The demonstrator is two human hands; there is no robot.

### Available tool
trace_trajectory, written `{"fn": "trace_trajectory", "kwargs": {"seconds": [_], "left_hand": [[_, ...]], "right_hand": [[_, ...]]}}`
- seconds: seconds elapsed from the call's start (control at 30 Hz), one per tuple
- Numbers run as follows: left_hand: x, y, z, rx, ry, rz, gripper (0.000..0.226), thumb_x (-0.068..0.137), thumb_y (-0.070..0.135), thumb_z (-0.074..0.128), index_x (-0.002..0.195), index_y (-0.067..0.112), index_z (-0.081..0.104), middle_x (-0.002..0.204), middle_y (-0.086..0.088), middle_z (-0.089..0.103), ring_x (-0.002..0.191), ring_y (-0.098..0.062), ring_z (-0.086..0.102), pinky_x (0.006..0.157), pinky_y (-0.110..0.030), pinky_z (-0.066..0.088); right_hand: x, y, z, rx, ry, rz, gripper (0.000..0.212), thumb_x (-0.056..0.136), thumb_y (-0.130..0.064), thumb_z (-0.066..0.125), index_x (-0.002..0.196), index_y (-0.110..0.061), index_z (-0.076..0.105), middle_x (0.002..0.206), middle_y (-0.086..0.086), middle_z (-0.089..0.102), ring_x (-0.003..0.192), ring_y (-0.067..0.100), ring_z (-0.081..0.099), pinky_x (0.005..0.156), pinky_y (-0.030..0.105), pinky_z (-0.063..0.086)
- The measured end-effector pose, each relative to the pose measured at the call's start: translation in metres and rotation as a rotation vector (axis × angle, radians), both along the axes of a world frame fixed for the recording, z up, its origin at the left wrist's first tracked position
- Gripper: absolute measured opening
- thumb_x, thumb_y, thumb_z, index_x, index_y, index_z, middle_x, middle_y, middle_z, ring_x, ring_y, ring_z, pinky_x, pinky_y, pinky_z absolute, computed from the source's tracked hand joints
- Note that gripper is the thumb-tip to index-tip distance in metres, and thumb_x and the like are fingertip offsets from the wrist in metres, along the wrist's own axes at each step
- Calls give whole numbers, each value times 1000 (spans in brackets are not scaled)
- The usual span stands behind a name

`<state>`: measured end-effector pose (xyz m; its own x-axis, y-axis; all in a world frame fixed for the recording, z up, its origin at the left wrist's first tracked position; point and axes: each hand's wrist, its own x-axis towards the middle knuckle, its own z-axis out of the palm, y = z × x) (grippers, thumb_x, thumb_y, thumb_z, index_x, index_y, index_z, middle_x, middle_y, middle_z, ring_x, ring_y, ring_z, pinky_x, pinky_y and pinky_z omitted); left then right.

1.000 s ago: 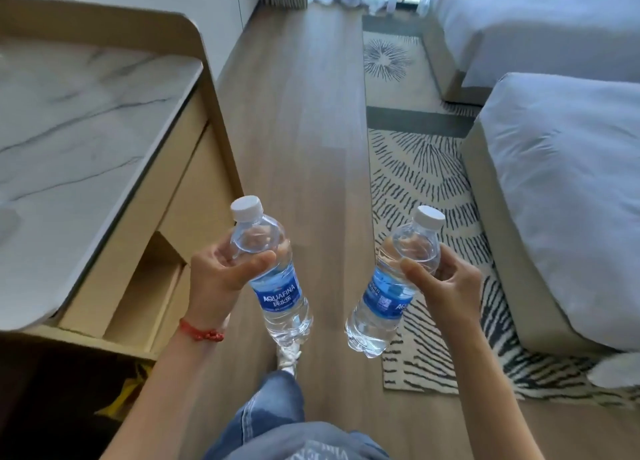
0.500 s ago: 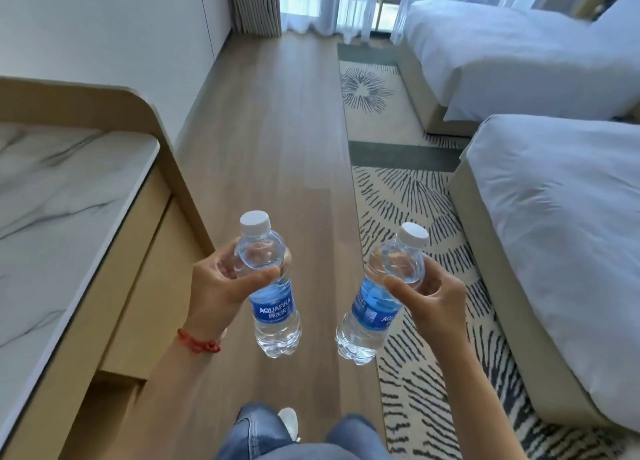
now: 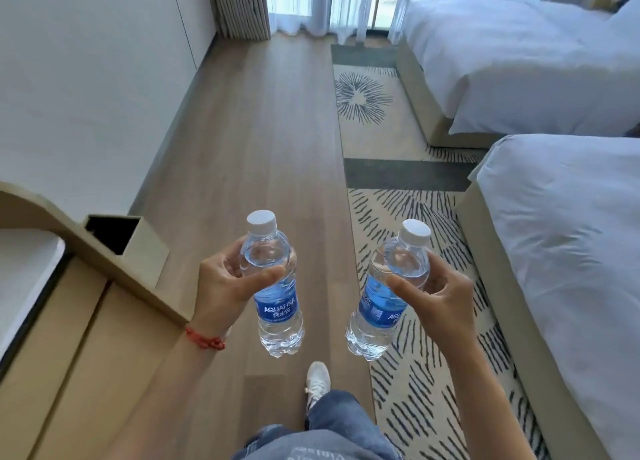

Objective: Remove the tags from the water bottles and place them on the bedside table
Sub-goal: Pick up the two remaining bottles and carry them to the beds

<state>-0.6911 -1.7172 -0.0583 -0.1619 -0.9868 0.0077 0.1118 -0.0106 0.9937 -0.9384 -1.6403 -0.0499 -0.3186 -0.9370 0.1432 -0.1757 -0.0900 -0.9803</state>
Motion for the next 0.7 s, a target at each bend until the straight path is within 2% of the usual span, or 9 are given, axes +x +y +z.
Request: {"fn": "trace_trajectory", "kwargs": {"seconds": [0.23, 0.4, 0.6, 0.7], "left_hand": [[-65, -128, 12, 7, -16, 3, 58, 50, 14, 86, 104, 9, 67, 91, 0, 74, 84, -15, 69, 68, -19, 53], [-100, -220, 7, 12, 0, 29, 54, 49, 28, 80, 100, 14, 69, 90, 1, 75, 84, -16, 70, 69, -20, 53], [-142, -357, -8, -11, 1, 2, 49, 51, 25, 80, 98, 14, 70, 89, 3, 75, 83, -13, 70, 67, -19, 53], [-166, -432, -9, -10, -19, -39, 43, 55, 14, 80, 97, 18, 70, 87, 4, 75, 81, -11, 70, 66, -18, 53]], "right_hand": [[-67, -132, 13, -18, -33, 7, 38, 61, -27, 76, 97, -24, 66, 87, -10, 74, 78, 9, 71, 65, 14, 53], [-100, -224, 5, -17, -48, 12, 35, 62, -27, 76, 96, -26, 66, 88, -9, 74, 79, 9, 71, 65, 15, 53], [-139, -351, -13, -4, -48, -25, 40, 61, -28, 78, 99, -23, 66, 91, -10, 74, 81, 10, 71, 65, 15, 54], [-159, -420, -12, 3, -54, -57, 37, 61, -30, 77, 96, -25, 66, 89, -10, 74, 80, 10, 71, 65, 15, 54]]}}
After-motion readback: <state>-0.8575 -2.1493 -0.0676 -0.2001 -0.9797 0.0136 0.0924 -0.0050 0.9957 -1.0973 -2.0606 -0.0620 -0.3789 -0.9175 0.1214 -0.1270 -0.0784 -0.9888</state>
